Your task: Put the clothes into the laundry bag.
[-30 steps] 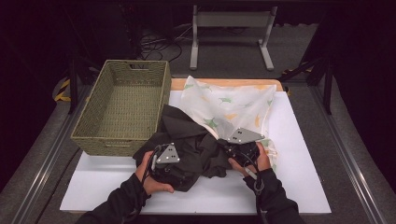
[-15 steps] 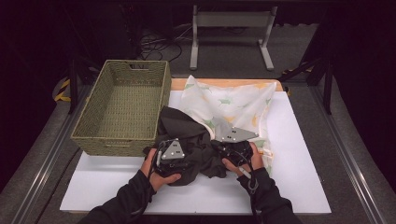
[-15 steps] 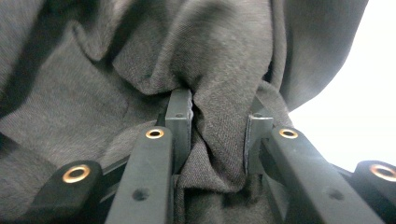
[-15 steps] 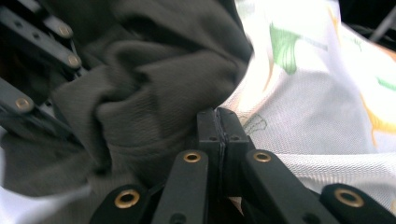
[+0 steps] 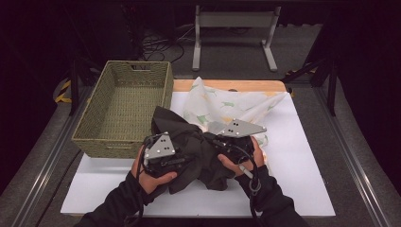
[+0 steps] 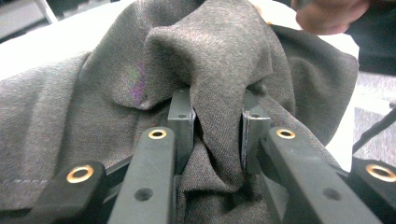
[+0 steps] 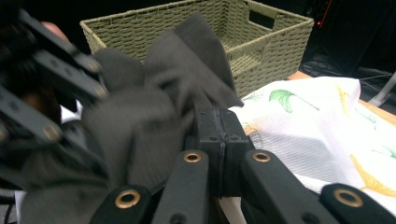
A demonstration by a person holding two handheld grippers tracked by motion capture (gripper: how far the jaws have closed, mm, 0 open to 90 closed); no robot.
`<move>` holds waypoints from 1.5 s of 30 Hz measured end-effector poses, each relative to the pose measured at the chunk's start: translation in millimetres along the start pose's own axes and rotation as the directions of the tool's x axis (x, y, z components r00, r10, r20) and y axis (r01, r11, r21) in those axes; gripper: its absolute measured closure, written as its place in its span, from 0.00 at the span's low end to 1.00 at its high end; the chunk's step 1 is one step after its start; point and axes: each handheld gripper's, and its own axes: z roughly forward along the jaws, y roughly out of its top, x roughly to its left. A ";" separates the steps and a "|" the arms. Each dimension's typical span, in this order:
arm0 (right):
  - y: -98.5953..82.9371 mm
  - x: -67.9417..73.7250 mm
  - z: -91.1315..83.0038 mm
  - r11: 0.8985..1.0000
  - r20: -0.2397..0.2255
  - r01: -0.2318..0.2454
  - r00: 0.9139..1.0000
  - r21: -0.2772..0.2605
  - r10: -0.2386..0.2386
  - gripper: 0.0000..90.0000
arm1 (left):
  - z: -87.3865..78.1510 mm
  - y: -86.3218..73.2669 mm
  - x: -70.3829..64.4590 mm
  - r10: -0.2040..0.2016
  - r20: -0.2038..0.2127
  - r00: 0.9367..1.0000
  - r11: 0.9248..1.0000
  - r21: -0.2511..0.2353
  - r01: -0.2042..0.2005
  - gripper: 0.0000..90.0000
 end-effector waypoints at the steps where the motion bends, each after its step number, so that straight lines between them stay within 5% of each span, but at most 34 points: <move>1: -0.9 -1.0 -0.6 1.000 -0.004 -0.013 1.000 -0.006 0.013 1.00 | 9.9 0.0 0.6 -0.012 0.003 1.000 1.000 0.022 0.012 0.81; 3: -3.7 -1.7 0.1 1.000 -0.032 -0.029 0.999 -0.010 0.029 1.00 | 31.8 -0.9 3.5 -0.035 -0.010 0.999 0.998 0.056 0.036 0.80; 7: -16.0 8.0 6.8 0.999 -0.051 -0.004 0.999 0.045 0.006 1.00 | 61.8 -0.5 15.1 -0.106 -0.054 0.993 0.993 0.046 0.109 0.80; 12: -37.7 2.7 3.4 0.997 -0.028 -0.017 0.999 0.072 0.019 1.00 | 76.4 -5.1 24.4 -0.209 -0.141 0.968 0.978 -0.035 0.206 0.79; 14: -45.3 2.1 1.9 0.996 0.002 0.009 1.000 0.087 -0.009 1.00 | 81.3 -7.6 23.1 -0.207 -0.136 0.969 0.978 -0.046 0.203 0.78; 17: -60.0 -4.3 1.1 0.995 0.027 0.022 0.999 0.101 -0.025 1.00 | 72.2 -12.8 19.6 -0.174 -0.082 0.981 0.984 -0.053 0.171 0.68; 19: -63.2 -6.1 0.8 0.993 0.036 0.027 0.999 0.116 -0.031 1.00 | 66.1 -13.6 16.2 -0.151 -0.075 0.986 0.988 -0.035 0.148 0.47; 21: -66.8 -9.0 -2.3 0.993 0.044 0.023 0.999 0.119 -0.028 1.00 | 43.7 -18.1 8.2 -0.081 -0.025 0.996 0.997 0.003 0.081 0.39; 23: -70.7 -9.5 -5.5 0.992 0.036 0.021 0.999 0.125 -0.025 1.00 | 20.2 -26.8 2.4 -0.017 -0.037 0.999 1.000 0.010 0.018 0.28; 24: -73.1 -9.1 -6.8 0.992 0.030 0.015 0.999 0.127 -0.019 1.00 | 14.6 -31.3 1.6 0.010 -0.043 0.999 0.999 0.042 -0.008 0.24; 26: -76.6 -8.2 -8.2 0.991 0.020 0.012 1.000 0.134 -0.015 1.00 | 15.0 -43.7 2.5 -0.006 -0.012 1.000 0.994 0.111 0.007 0.17; 30: -81.6 -6.2 -6.6 0.989 0.014 0.007 1.000 0.145 -0.009 0.99 | 38.8 -58.1 2.0 0.012 -0.017 1.000 0.982 0.191 -0.008 0.12; 35: -85.3 -2.0 1.1 0.988 0.002 0.021 1.000 0.155 -0.021 0.99 | 64.4 -60.6 3.0 0.043 -0.057 0.997 0.968 0.250 -0.027 0.18; 36: -86.1 -1.9 3.5 0.987 -0.005 0.021 1.000 0.160 -0.020 0.99 | 71.1 -60.9 3.8 0.066 -0.100 0.993 0.963 0.265 -0.037 0.23; 40: -86.2 0.0 10.7 0.985 -0.017 0.028 1.000 0.171 -0.026 0.99 | 71.6 -58.7 8.9 0.068 -0.128 0.989 0.965 0.260 -0.033 0.52; 41: -86.2 0.0 10.7 0.985 -0.017 0.028 1.000 0.171 -0.026 0.99 | 71.6 -58.6 10.9 0.062 -0.124 0.990 0.967 0.253 -0.028 0.52; 42: -84.9 2.5 14.9 0.984 -0.020 0.033 0.999 0.177 -0.030 0.99 | 69.8 -57.6 11.0 0.063 -0.128 0.990 0.972 0.232 -0.032 0.67; 45: -81.8 4.5 17.8 0.983 -0.022 0.040 0.999 0.177 -0.037 0.99 | 65.8 -56.5 9.9 0.053 -0.142 0.989 0.979 0.205 -0.023 0.75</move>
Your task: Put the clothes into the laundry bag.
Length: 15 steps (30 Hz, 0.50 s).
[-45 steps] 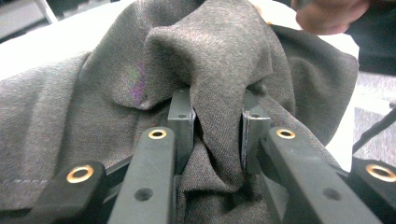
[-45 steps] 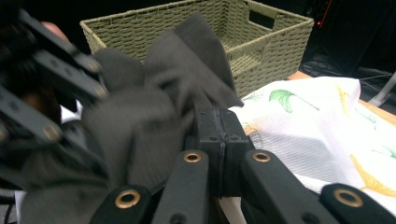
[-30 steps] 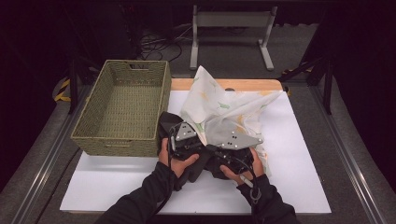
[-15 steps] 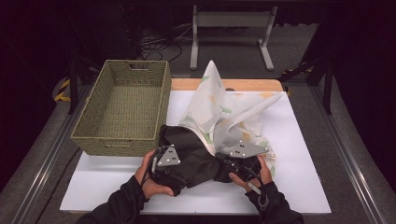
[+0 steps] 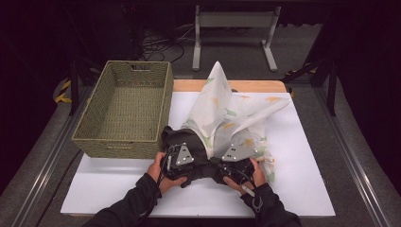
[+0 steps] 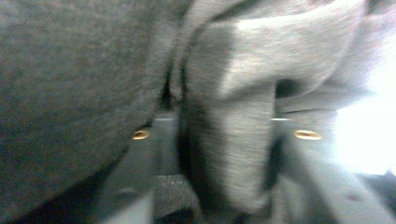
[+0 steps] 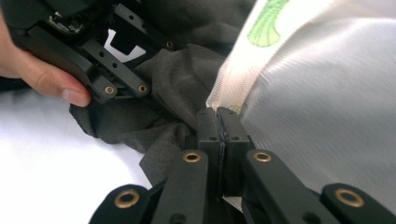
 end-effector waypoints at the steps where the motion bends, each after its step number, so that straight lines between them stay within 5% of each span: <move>1: 2.3 0.9 0.8 1.000 -0.004 0.002 1.000 -0.005 -0.002 0.99 | -3.0 0.2 1.0 -0.019 0.005 1.000 0.999 -0.026 0.020 0.77; 6: 20.0 4.8 -0.9 0.999 -0.046 -0.015 0.999 -0.052 0.013 1.00 | -27.0 7.8 6.9 -0.070 0.024 0.997 0.990 -0.118 0.072 0.80; 13: 78.2 21.1 -29.8 0.985 -0.081 0.027 0.996 -0.168 -0.041 1.00 | -81.5 29.8 5.6 -0.128 0.025 0.992 0.948 -0.291 0.129 0.80; 15: 87.3 23.2 -38.1 0.981 -0.076 0.038 0.996 -0.190 -0.053 1.00 | -82.2 36.8 2.3 -0.127 0.022 0.992 0.945 -0.301 0.128 0.80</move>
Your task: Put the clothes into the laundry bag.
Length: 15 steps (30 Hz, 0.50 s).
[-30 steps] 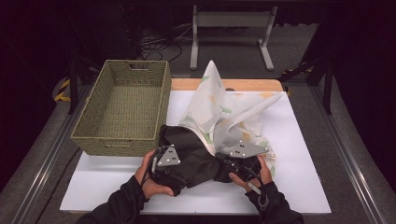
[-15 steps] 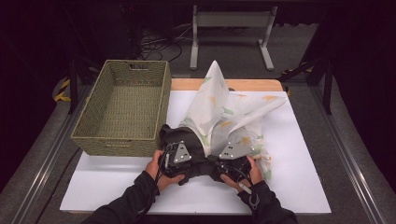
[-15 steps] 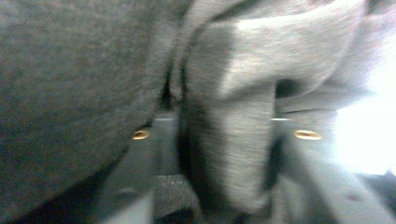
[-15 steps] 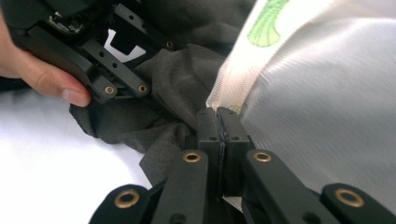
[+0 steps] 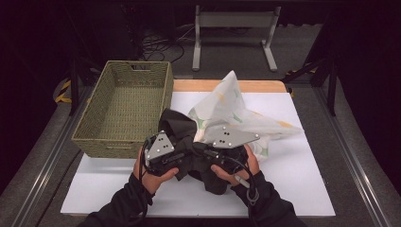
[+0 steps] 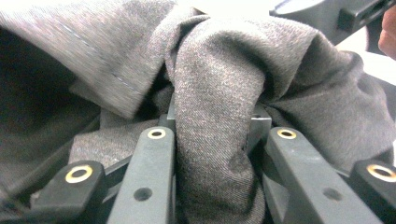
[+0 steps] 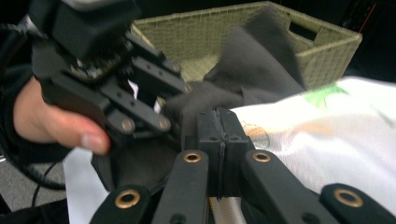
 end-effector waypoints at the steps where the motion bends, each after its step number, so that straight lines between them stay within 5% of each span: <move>1: 2.4 0.3 -1.8 1.000 0.003 0.003 1.000 -0.003 -0.003 1.00 | 0.0 0.0 0.0 0.000 0.000 1.000 1.000 0.000 0.000 0.80; 7: -6.2 -3.1 -7.8 1.000 0.002 -0.029 1.000 -0.003 0.029 1.00 | 56.2 -7.4 -8.7 -0.026 0.033 0.999 0.999 0.032 0.025 0.78; 10: -13.9 -4.2 -11.3 0.999 0.007 -0.037 0.999 0.003 0.037 1.00 | 83.4 -13.8 -2.1 -0.109 0.037 0.993 0.994 0.004 0.109 0.77; 15: -47.4 -15.1 -16.5 0.996 0.057 -0.068 0.996 0.065 0.064 1.00 | 103.4 -19.6 1.0 -0.116 0.018 0.993 0.993 -0.028 0.116 0.73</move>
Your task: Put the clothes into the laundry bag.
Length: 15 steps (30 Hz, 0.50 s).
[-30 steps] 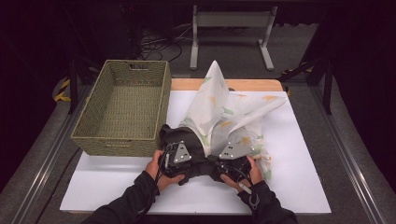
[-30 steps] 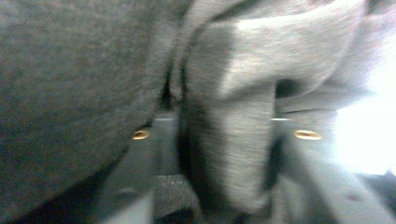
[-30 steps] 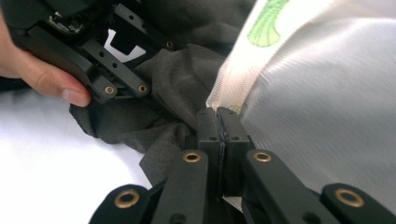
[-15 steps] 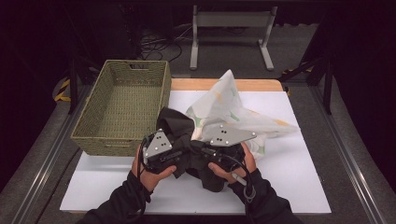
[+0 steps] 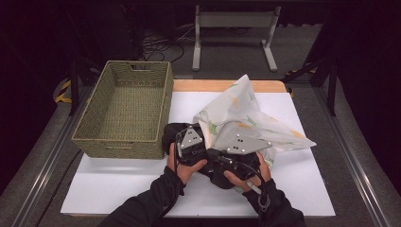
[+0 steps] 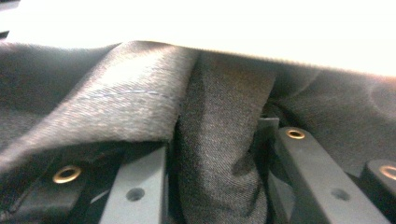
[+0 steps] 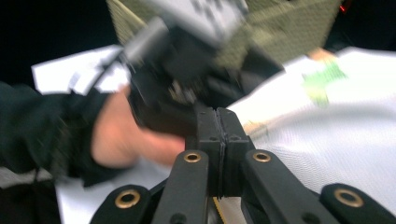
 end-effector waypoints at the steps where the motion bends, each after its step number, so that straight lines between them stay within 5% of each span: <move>1: -7.0 -2.8 -1.0 1.000 0.020 0.004 1.000 0.011 -0.004 1.00 | 0.9 -1.1 0.1 -0.005 0.011 1.000 1.000 -0.005 0.005 0.71; 3: -24.5 -7.7 -4.6 0.999 0.070 0.008 0.997 0.033 -0.011 1.00 | -1.2 -1.9 0.7 0.015 0.035 0.999 1.000 -0.003 -0.014 0.63; 6: -33.9 -11.6 -7.2 0.999 0.074 -0.008 0.997 0.041 0.005 1.00 | -10.9 -4.2 0.0 0.084 0.072 0.994 0.996 0.036 -0.086 0.56; 9: -39.9 -13.7 -12.1 0.999 0.091 -0.003 0.996 0.050 -0.002 1.00 | -31.9 -7.7 4.0 0.092 0.168 0.981 0.990 0.090 -0.108 0.39; 10: -43.1 -13.5 -14.0 0.999 0.091 -0.010 0.996 0.053 0.005 1.00 | -39.1 -8.2 4.5 0.094 0.176 0.980 0.989 0.099 -0.113 0.29; 15: -48.2 -9.8 -18.2 0.998 0.087 -0.012 0.996 0.061 0.006 1.00 | -69.1 -9.1 7.5 0.145 0.133 0.980 0.977 0.140 -0.163 0.20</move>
